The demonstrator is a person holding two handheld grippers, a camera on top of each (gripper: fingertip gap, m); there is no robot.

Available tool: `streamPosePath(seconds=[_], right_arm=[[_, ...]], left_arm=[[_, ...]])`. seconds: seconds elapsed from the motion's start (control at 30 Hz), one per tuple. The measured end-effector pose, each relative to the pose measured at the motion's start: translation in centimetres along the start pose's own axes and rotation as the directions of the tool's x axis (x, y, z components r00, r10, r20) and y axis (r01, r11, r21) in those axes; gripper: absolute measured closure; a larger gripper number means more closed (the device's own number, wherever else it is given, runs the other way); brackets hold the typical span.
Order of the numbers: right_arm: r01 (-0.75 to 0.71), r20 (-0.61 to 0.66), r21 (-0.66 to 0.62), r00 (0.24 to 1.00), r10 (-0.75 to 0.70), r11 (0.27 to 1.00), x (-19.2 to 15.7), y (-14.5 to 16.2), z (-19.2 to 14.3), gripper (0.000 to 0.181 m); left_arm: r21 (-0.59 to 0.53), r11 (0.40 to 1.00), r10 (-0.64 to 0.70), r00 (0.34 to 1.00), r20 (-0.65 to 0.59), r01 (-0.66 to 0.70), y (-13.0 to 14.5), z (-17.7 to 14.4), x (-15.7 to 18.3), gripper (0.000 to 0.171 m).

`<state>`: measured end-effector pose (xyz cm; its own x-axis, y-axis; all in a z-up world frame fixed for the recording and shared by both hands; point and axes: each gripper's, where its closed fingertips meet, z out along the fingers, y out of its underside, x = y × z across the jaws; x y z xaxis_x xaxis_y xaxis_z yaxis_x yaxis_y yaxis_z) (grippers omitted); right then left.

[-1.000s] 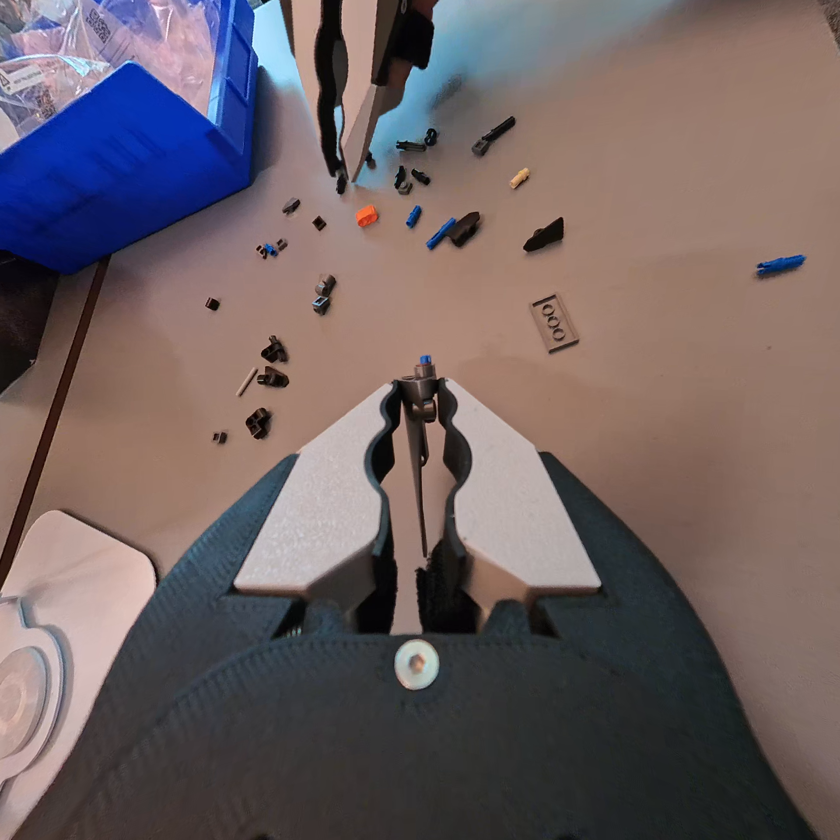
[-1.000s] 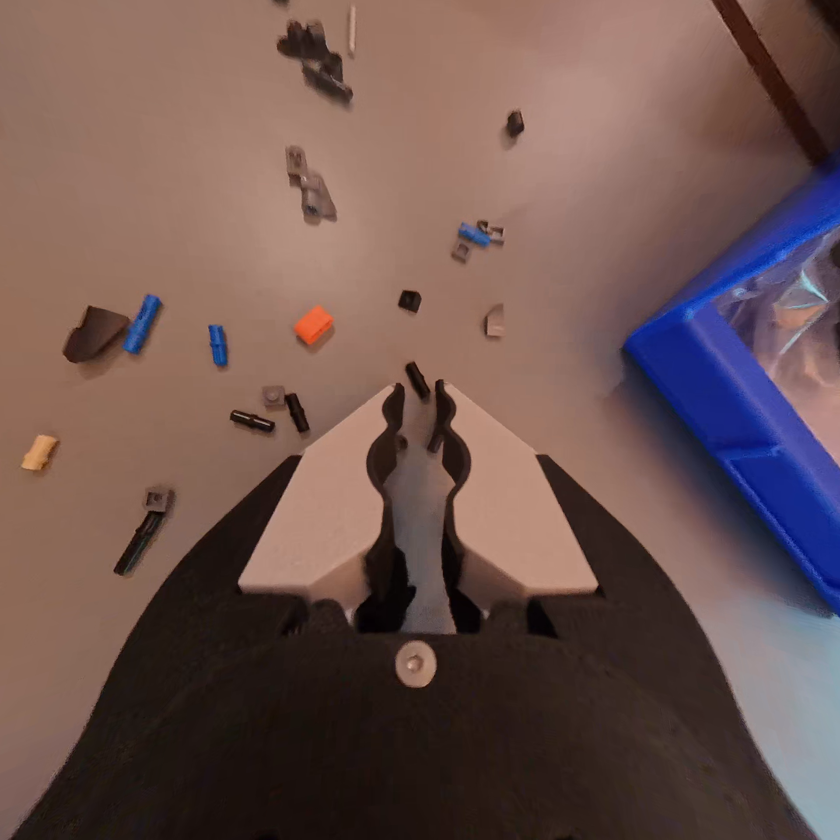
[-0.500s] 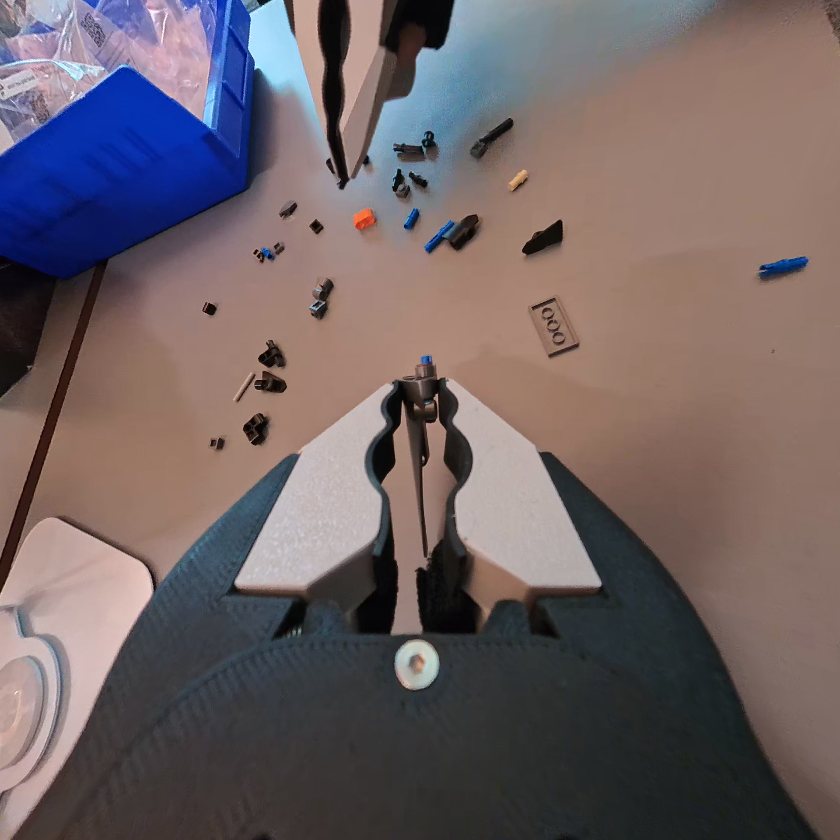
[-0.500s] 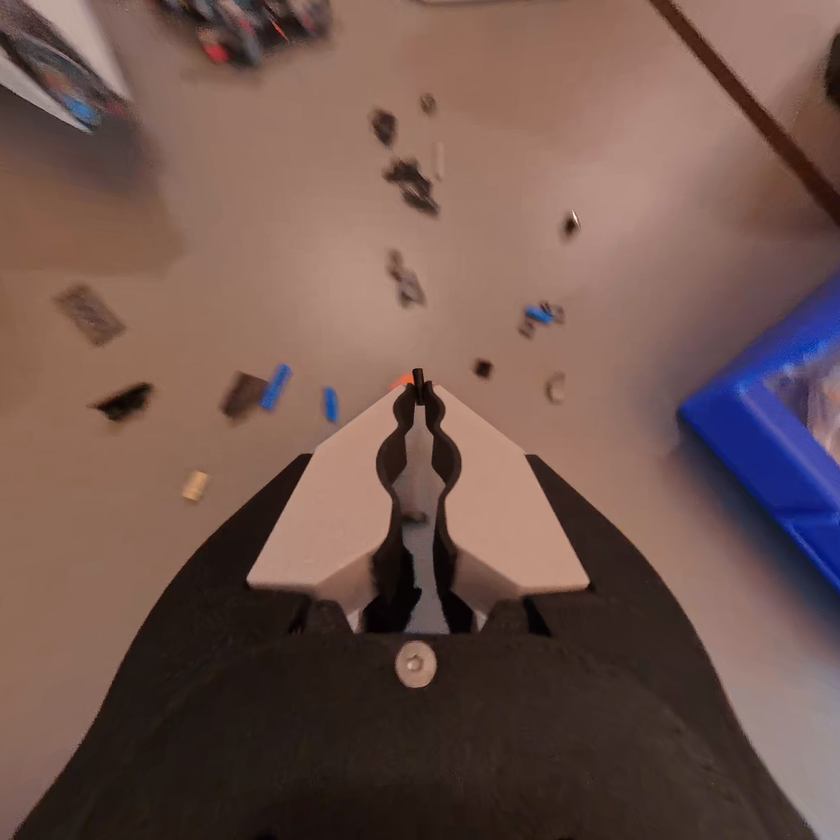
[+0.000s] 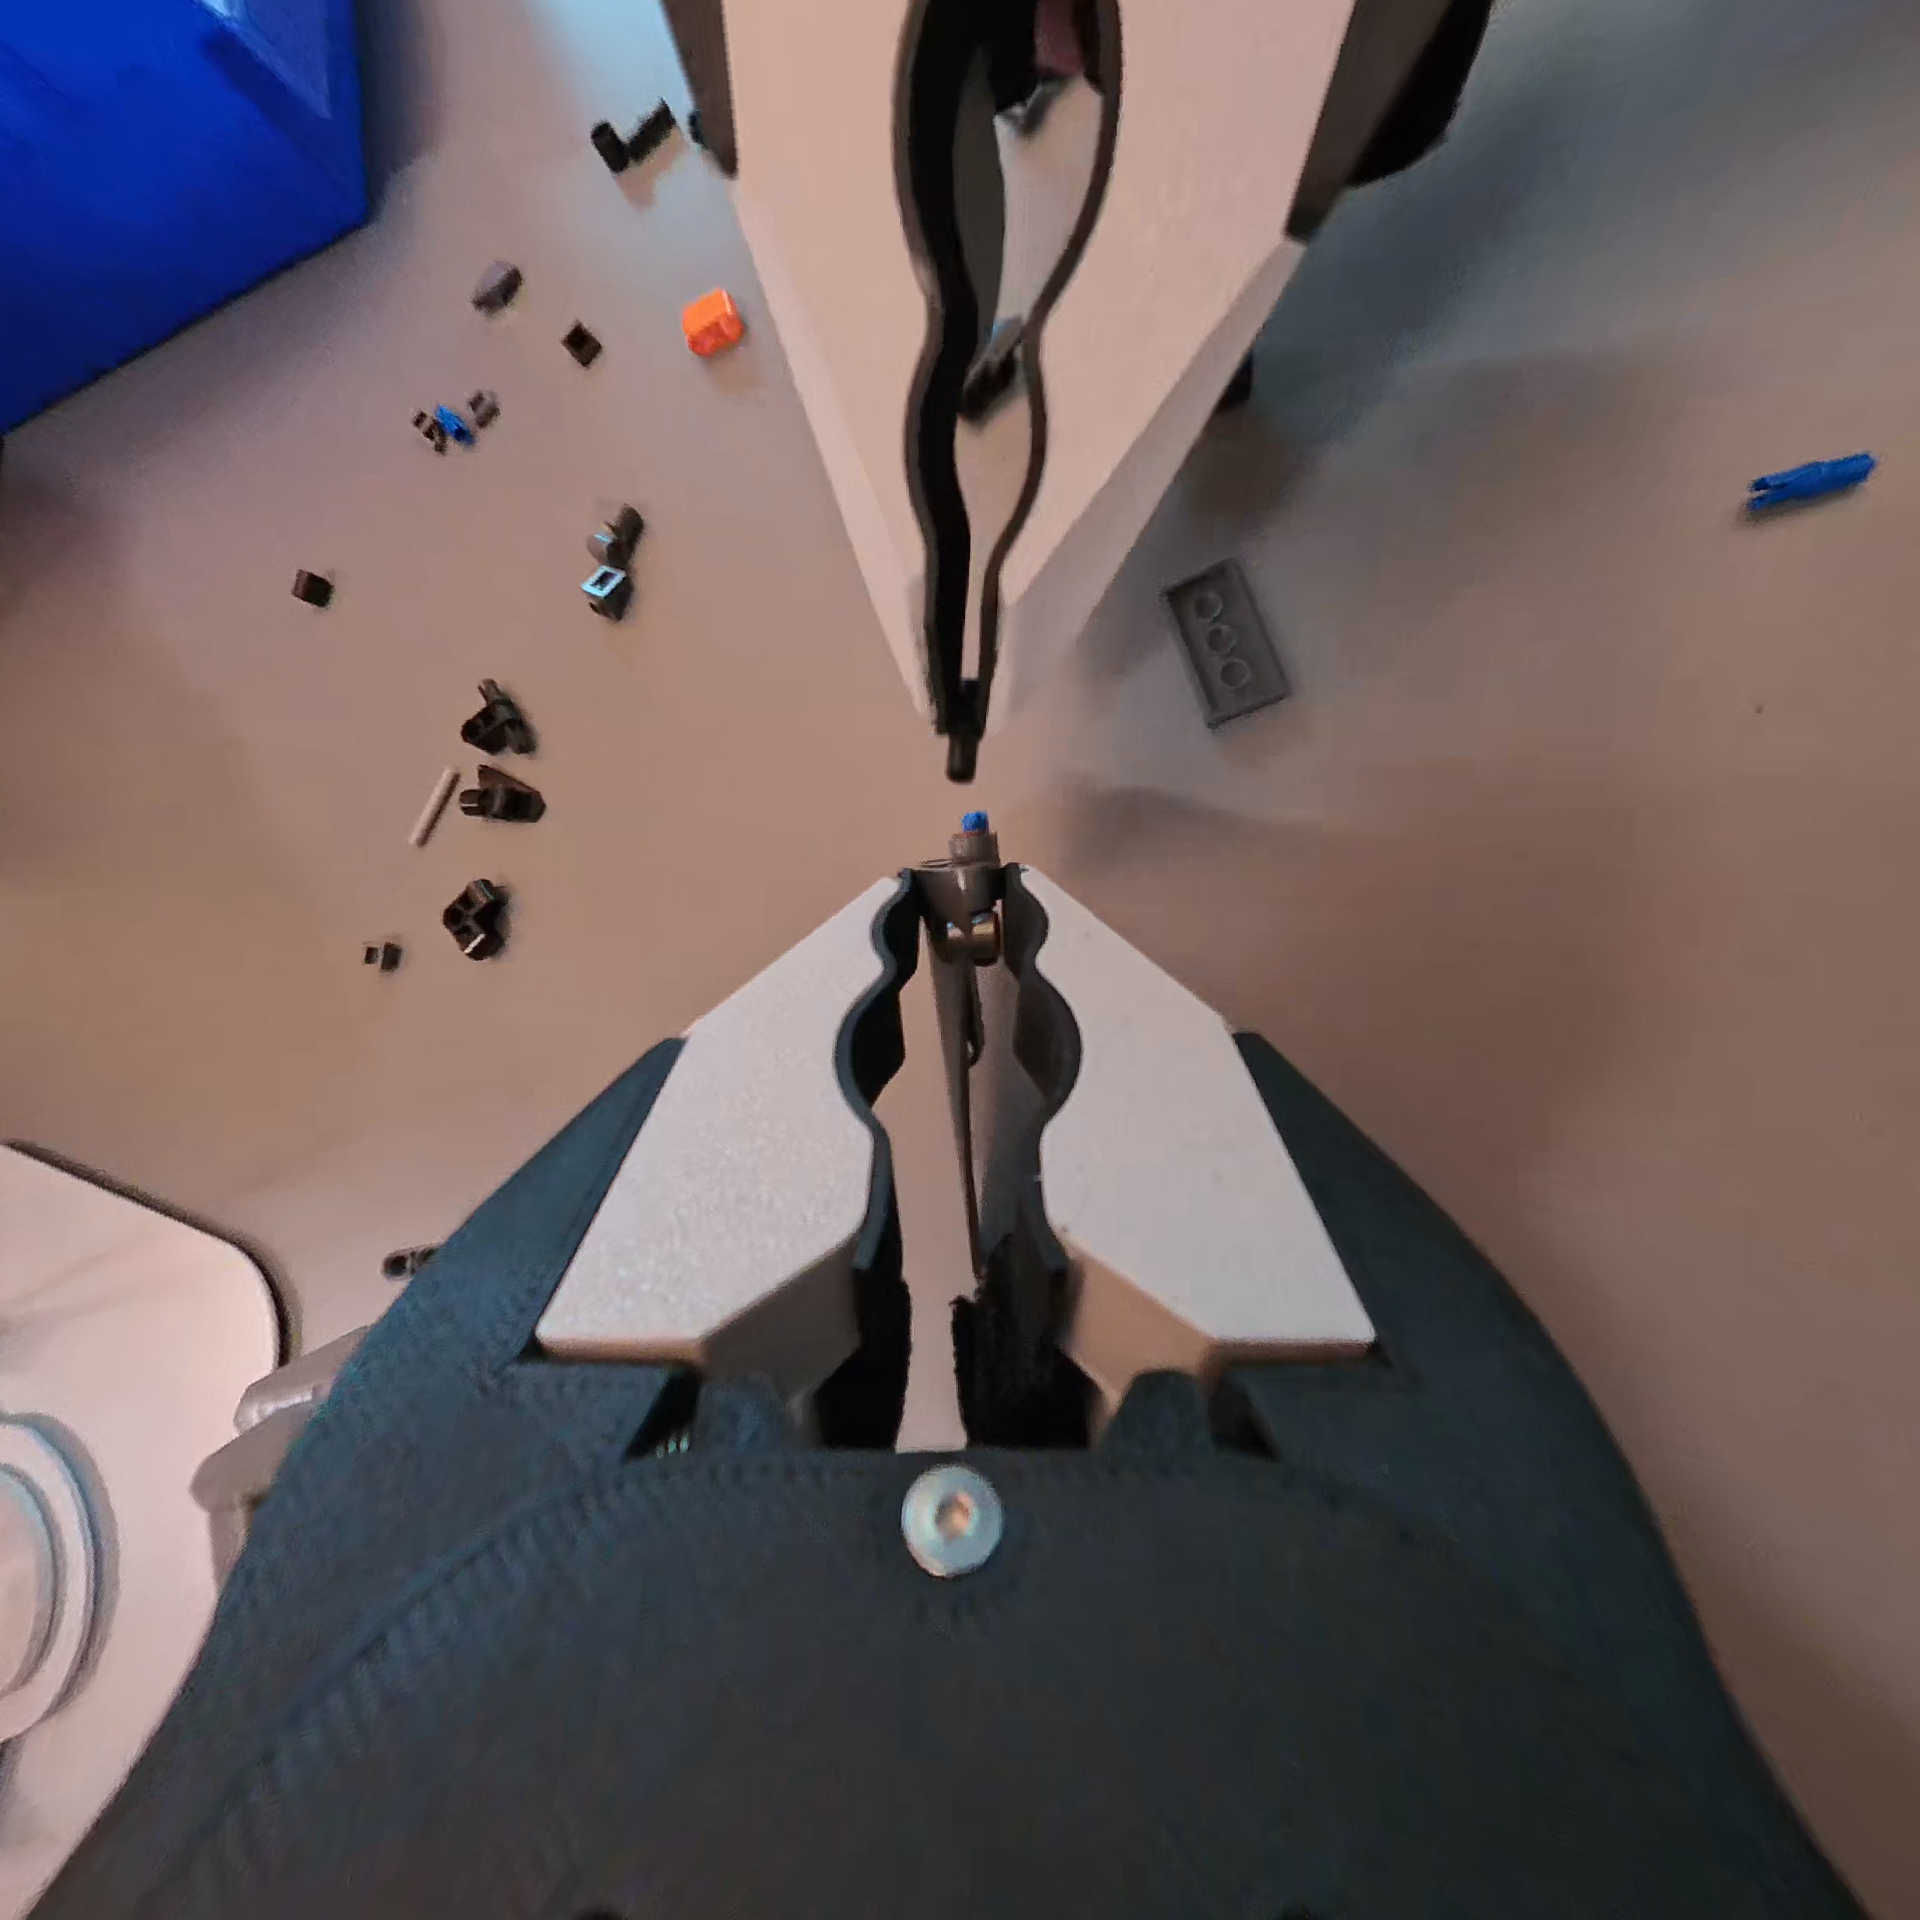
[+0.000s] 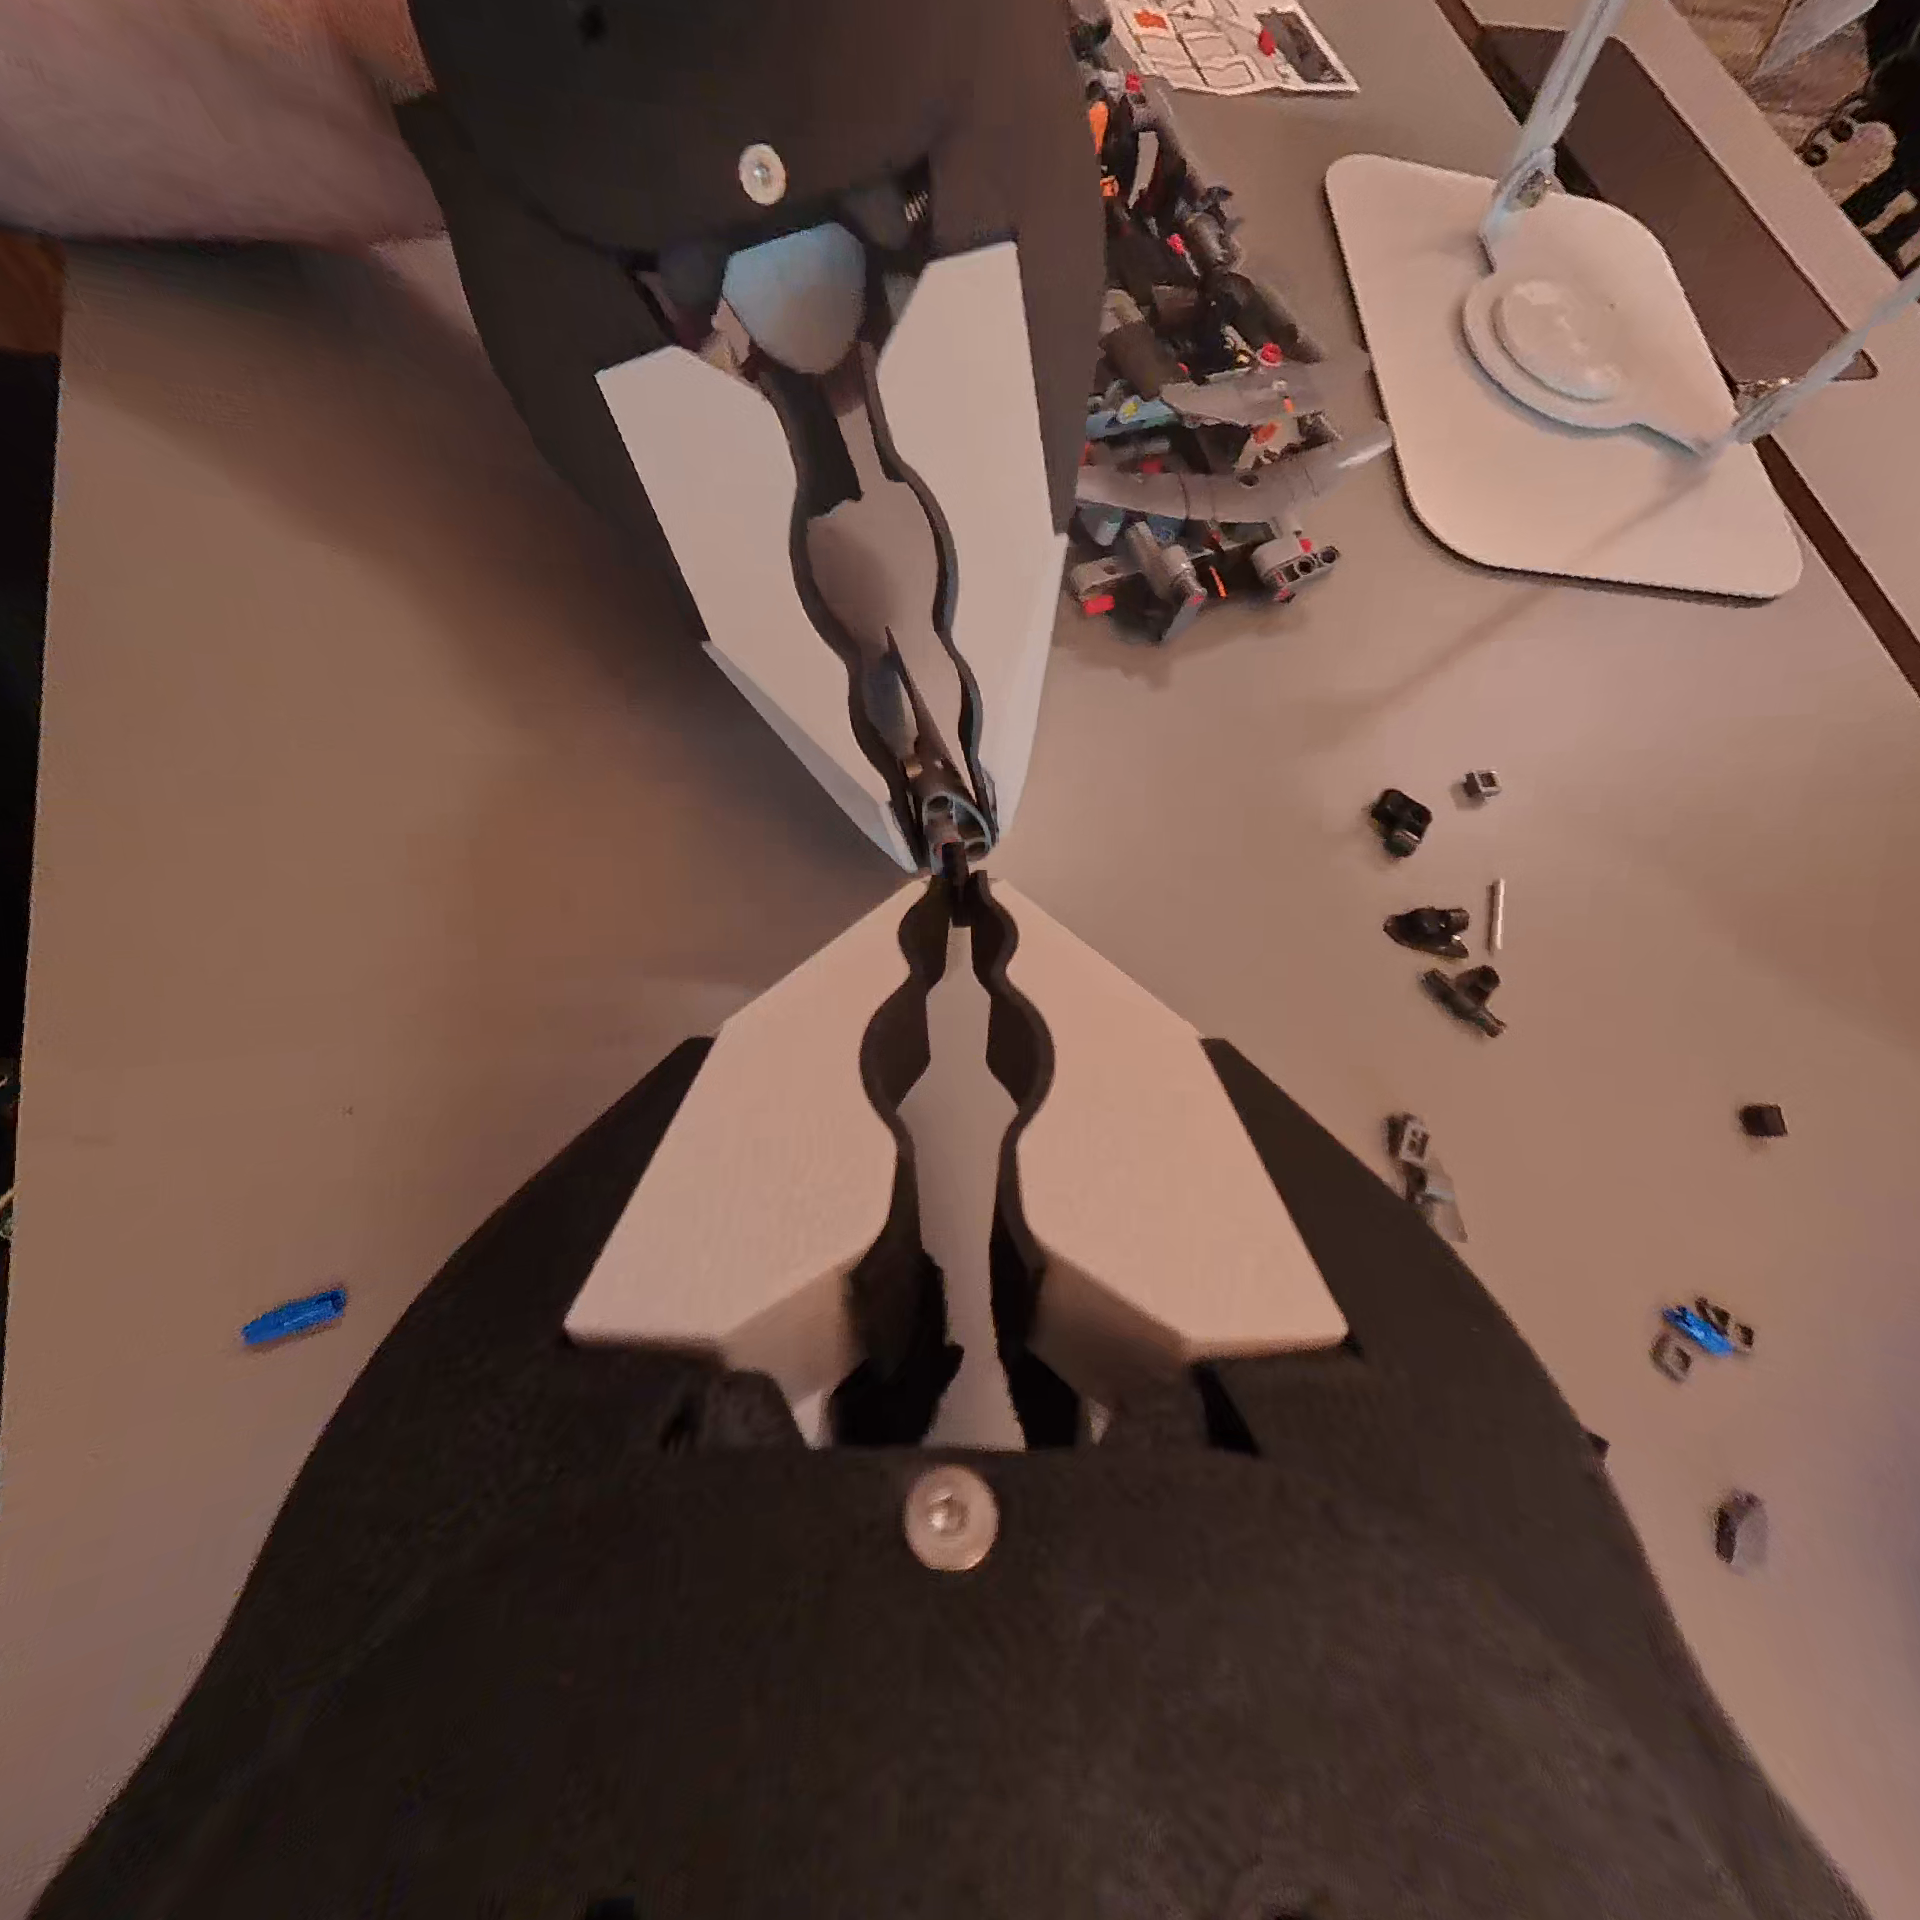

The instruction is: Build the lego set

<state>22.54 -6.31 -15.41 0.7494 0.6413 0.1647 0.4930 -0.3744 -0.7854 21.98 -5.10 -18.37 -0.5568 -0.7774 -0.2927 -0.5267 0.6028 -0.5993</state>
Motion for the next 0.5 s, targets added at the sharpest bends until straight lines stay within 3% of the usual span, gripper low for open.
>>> streamPosePath(seconds=[0.5], right_arm=[[0.083, -0.002, -0.175, 0.996, -0.084, 0.981, -0.6, 2.0, 2.2, 0.18]], left_arm=[[-0.057, 0.997, -0.066, 0.992, -0.109, 0.06, 1.1, 1.7, 1.2, 0.158]])
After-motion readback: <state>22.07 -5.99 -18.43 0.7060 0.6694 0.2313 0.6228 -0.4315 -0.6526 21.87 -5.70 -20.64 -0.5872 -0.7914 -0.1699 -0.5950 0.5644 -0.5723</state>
